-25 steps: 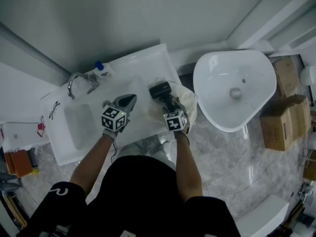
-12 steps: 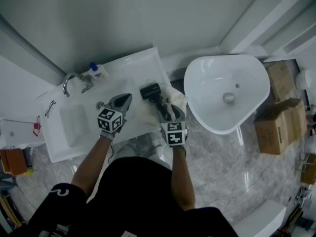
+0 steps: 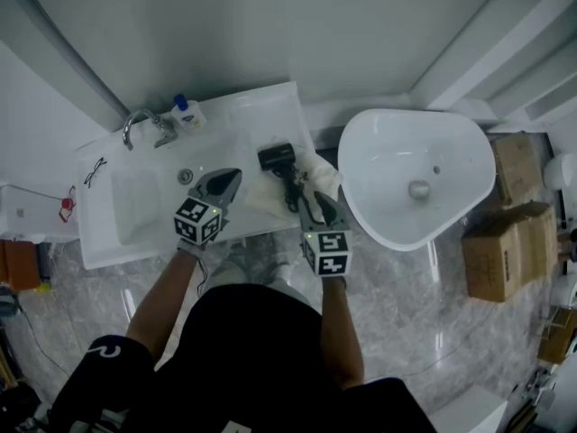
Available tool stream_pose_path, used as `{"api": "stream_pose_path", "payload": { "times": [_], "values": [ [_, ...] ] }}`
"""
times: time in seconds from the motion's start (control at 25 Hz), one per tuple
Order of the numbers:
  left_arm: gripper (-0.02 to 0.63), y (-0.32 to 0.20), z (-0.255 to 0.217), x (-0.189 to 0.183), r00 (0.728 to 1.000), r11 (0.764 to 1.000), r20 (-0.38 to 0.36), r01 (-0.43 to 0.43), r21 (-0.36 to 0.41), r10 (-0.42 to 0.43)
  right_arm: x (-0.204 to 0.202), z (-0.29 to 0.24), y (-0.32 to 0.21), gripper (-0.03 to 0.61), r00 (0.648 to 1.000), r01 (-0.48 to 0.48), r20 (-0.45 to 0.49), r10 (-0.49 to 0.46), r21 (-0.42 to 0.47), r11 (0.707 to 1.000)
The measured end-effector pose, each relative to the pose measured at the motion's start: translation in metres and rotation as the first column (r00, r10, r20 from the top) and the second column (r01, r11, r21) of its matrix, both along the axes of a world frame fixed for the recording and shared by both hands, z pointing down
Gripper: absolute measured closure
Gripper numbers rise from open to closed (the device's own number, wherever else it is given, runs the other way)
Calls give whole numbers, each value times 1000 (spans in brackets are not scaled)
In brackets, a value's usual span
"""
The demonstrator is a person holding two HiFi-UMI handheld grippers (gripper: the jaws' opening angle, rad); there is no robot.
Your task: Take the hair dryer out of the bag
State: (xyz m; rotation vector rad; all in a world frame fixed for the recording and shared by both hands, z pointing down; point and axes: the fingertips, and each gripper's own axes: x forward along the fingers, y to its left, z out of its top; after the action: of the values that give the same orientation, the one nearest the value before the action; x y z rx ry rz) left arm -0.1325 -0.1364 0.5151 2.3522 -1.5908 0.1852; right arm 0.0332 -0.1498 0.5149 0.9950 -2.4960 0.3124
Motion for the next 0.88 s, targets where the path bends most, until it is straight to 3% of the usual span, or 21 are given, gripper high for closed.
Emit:
{"api": "stream_pose_path", "payload": {
  "times": [0.44, 0.88],
  "values": [
    [615, 37, -24, 12, 997, 996, 6, 79, 30, -80, 9, 13, -7, 572, 998, 49, -32, -48, 42, 998],
    [615, 62, -33, 40, 997, 996, 14, 81, 40, -82, 25, 8, 4, 583, 998, 59, -3, -59, 48, 997]
  ]
}}
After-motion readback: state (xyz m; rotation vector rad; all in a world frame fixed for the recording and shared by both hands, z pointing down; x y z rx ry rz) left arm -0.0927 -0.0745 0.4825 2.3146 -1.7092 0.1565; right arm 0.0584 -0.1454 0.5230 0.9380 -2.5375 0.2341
